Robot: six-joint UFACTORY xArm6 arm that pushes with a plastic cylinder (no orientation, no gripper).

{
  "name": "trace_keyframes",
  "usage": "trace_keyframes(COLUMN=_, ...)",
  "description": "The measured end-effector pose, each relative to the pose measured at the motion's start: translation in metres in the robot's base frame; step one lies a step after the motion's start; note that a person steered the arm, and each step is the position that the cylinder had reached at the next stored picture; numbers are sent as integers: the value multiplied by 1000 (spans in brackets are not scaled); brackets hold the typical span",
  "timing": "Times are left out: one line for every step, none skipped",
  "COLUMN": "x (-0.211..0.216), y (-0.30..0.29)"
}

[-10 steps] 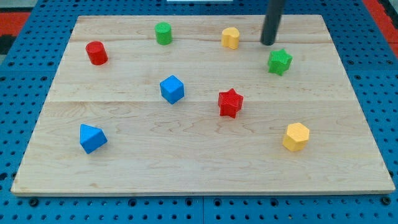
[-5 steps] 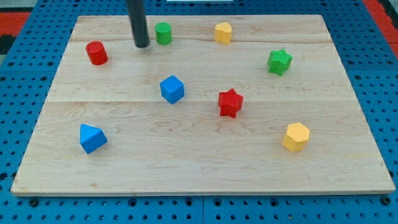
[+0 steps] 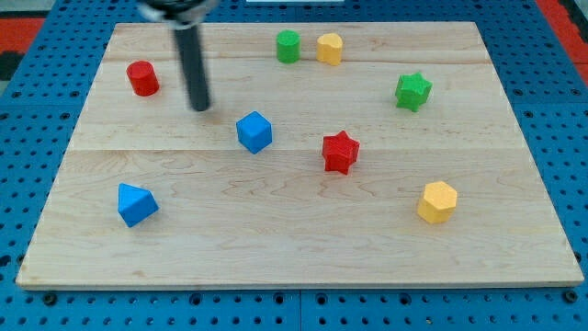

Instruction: Move the red circle green circle towards the top center of the board

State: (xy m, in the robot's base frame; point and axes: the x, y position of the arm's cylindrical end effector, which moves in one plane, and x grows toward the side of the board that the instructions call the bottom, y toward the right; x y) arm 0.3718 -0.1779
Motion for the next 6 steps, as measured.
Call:
trace_keyframes(x=-16, y=-85)
trace_keyframes(x=-52, y=-59)
trace_keyframes(x=-68, y=20)
trace_keyframes(x=-88, y=81)
trace_keyframes(x=-56, y=109)
trace_keyframes(x=-14, y=151)
